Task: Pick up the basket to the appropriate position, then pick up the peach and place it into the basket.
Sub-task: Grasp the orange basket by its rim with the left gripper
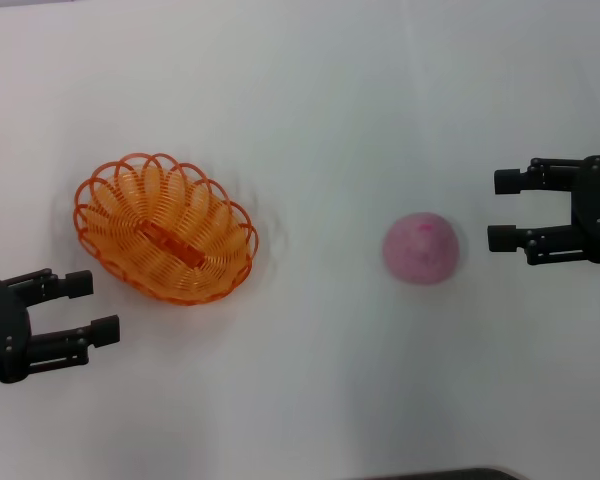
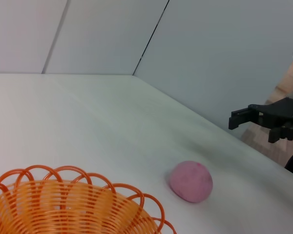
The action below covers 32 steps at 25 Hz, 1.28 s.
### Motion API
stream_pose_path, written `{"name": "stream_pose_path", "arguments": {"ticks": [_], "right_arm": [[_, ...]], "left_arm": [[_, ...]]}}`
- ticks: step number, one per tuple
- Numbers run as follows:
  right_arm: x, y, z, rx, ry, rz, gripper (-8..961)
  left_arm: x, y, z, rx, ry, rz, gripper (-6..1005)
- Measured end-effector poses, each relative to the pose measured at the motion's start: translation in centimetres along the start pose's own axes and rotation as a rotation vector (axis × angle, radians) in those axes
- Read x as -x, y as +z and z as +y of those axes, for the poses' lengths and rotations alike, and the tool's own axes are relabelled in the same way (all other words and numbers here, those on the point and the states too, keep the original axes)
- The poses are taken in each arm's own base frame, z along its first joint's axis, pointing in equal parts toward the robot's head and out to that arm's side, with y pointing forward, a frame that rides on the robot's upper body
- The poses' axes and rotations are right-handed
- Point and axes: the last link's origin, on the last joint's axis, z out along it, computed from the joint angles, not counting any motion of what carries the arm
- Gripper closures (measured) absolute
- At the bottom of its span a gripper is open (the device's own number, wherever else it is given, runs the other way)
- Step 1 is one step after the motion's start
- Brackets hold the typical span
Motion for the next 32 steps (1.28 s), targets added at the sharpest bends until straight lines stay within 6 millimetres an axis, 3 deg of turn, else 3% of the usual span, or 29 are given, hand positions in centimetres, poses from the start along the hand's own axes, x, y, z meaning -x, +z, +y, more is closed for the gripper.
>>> {"name": "stream_pose_path", "arguments": {"ticks": [13,18,28,32], "right_arm": [[0.0,0.2,0.0,0.002,0.001,-0.002,98],[0.0,0.2,0.0,-0.001,0.001,-0.002,98],[0.3,0.6,-0.2,-0.001,-0.007,-0.003,99],[0.3,0.6,-0.3,-0.002,-0.008,-0.002,99]], "left_arm": [[-0.1,0.1,0.0,0.004,0.002,-0.001,206],[-1.1,-0.4,-0.2,-0.009,-0.016,0.002,212],[-10.6,-2.0,-1.4,-0.046,-0.121,-0.019,221],[-15.4,-2.1,-2.1,-0.063,-0.138,-0.04,222]]}}
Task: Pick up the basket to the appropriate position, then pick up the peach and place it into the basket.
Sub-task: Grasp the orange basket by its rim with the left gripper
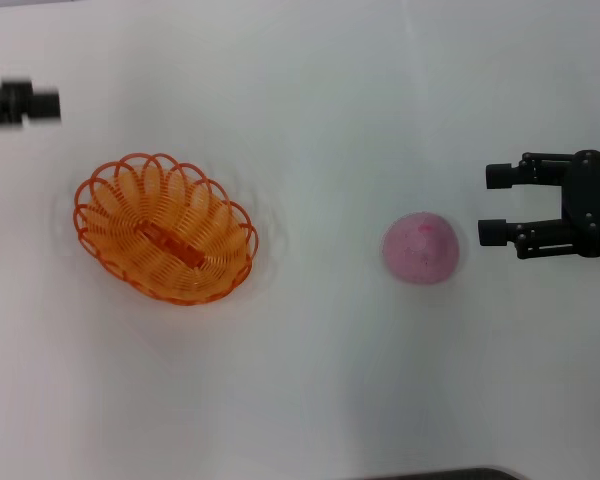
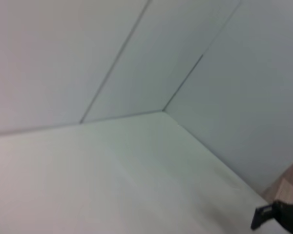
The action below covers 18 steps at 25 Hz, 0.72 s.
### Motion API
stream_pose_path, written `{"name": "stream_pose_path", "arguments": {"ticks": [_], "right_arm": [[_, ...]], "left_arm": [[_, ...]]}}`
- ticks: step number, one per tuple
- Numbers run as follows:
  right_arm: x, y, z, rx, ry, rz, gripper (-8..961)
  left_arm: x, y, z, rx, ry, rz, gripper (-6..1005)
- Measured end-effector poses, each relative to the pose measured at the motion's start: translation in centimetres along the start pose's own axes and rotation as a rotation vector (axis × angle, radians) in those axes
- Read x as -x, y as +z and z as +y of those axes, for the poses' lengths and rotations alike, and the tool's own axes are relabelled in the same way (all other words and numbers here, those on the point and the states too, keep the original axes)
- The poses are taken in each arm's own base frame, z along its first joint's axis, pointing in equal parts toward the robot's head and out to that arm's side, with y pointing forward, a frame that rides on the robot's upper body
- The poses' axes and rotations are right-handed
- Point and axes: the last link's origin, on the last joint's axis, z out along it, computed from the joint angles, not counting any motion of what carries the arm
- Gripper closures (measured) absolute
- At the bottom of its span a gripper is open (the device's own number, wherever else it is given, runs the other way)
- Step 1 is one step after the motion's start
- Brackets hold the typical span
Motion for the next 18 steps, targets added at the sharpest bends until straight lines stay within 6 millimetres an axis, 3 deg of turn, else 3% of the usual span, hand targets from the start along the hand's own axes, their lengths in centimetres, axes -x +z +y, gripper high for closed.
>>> {"name": "stream_pose_path", "arguments": {"ticks": [7,13,18], "right_arm": [[0.1,0.1,-0.2,-0.011,0.0,0.002,99],[0.1,0.2,-0.3,-0.018,0.002,0.003,99],[0.3,0.5,-0.5,-0.015,-0.004,0.001,99]], "left_arm": [[-6.4,1.5,0.1,-0.068,0.082,-0.086,223],[-8.4,4.5,-1.2,-0.276,0.1,-0.289,224],[-8.6,7.8,-2.1,-0.424,0.093,-0.459,224]]}}
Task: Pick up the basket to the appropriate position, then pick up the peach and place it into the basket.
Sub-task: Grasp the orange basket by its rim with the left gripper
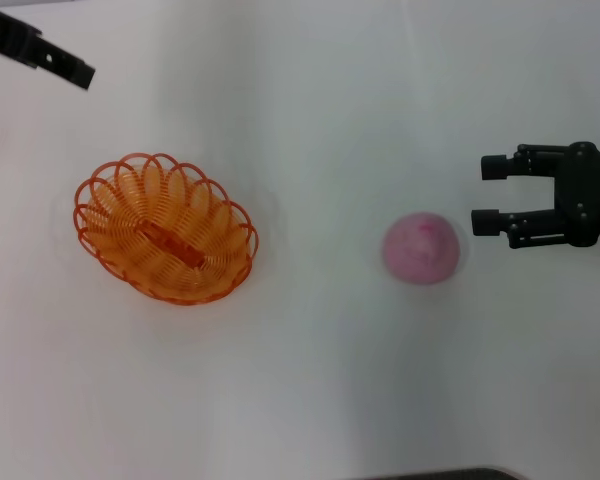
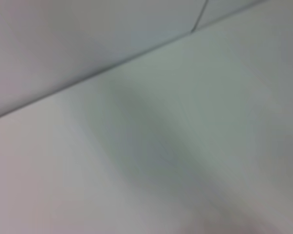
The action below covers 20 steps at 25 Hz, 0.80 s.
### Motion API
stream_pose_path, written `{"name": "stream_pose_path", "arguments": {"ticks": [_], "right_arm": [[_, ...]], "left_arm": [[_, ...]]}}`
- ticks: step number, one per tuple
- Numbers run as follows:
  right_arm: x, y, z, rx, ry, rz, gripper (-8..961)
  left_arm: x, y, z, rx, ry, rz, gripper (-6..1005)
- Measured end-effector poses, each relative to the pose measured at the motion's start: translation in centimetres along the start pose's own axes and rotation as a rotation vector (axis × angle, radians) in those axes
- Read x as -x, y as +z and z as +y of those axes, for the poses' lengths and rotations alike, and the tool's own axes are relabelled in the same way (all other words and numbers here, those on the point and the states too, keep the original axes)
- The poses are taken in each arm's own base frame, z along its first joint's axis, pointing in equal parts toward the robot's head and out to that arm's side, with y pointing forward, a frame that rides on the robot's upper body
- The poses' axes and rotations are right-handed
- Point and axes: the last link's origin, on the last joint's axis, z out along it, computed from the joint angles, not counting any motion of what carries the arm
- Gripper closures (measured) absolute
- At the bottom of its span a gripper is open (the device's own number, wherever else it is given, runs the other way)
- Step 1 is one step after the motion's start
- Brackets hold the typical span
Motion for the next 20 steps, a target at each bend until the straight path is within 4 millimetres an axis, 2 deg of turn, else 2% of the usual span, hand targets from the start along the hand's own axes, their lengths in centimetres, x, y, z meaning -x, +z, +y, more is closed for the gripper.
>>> {"name": "stream_pose_path", "arguments": {"ticks": [5,11,20], "right_arm": [[0.1,0.4,0.0,0.005,-0.003,-0.001,99],[-0.2,0.9,0.0,0.007,0.006,0.014,99],[-0.3,1.2,-0.1,0.008,0.006,0.021,99]], "left_arm": [[-0.4,2.8,0.0,-0.111,0.026,-0.081,225],[0.9,6.5,-0.1,-0.15,0.05,-0.174,231],[1.9,8.4,0.7,-0.127,0.079,-0.234,256]]}}
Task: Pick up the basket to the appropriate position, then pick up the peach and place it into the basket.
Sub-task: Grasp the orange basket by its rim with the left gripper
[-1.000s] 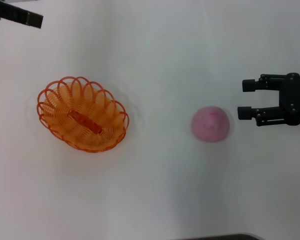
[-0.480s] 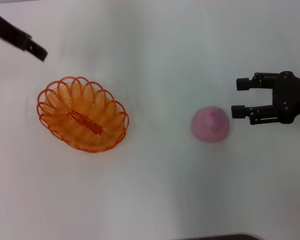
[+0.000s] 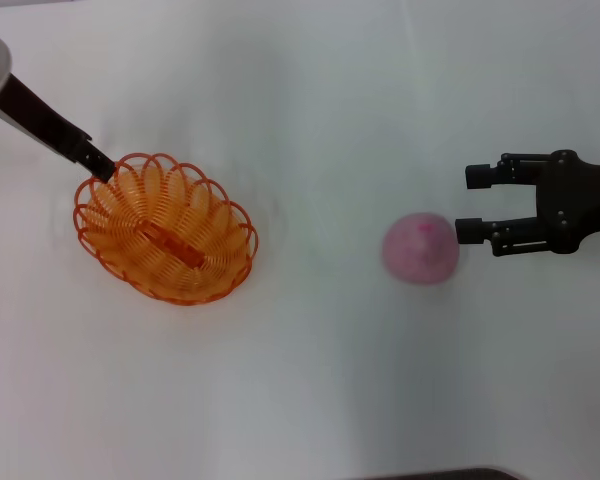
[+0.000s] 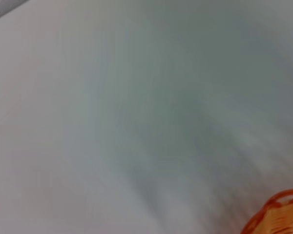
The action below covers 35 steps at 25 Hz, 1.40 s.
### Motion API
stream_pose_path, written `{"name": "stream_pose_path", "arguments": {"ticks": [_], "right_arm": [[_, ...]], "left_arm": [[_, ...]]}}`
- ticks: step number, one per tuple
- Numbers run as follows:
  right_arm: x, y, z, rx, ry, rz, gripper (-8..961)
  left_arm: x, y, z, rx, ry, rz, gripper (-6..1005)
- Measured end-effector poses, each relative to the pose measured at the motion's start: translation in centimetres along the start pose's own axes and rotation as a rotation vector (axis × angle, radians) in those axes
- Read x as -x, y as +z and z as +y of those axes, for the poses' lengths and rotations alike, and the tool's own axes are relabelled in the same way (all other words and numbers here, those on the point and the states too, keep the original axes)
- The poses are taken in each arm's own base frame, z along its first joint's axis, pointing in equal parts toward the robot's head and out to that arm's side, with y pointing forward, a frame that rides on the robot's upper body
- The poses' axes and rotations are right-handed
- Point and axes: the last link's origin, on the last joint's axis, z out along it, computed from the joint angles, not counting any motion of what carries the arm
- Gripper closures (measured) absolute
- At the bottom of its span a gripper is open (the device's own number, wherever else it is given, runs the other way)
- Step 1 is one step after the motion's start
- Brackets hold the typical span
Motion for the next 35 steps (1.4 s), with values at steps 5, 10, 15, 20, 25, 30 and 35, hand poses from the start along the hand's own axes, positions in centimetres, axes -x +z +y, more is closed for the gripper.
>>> {"name": "stream_pose_path", "arguments": {"ticks": [5,10,15,20,25,30,35], "right_arm": [[-0.1,0.1,0.0,0.002,0.003,-0.002,99],[0.0,0.3,0.0,0.004,0.002,-0.004,99],[0.0,0.5,0.1,0.006,0.002,-0.005,99],[0.0,0.6,0.0,0.002,0.002,-0.004,99],[0.0,0.8,0.0,0.004,0.001,0.0,99],[0.0,1.1,0.0,0.01,-0.001,0.009,99],[0.0,1.2,0.0,0.011,-0.001,0.01,99]], "left_arm": [[0.2,1.3,1.0,0.005,0.039,-0.037,282],[0.3,2.1,1.1,-0.004,0.05,-0.043,307],[0.2,2.3,1.4,0.005,0.047,-0.036,333],[0.2,2.4,2.0,0.02,0.073,-0.043,542],[0.1,2.2,3.1,0.066,0.121,-0.068,653],[-0.4,1.9,3.3,0.054,0.118,-0.036,764],[-0.3,1.6,3.0,0.064,0.092,-0.023,894]]}}
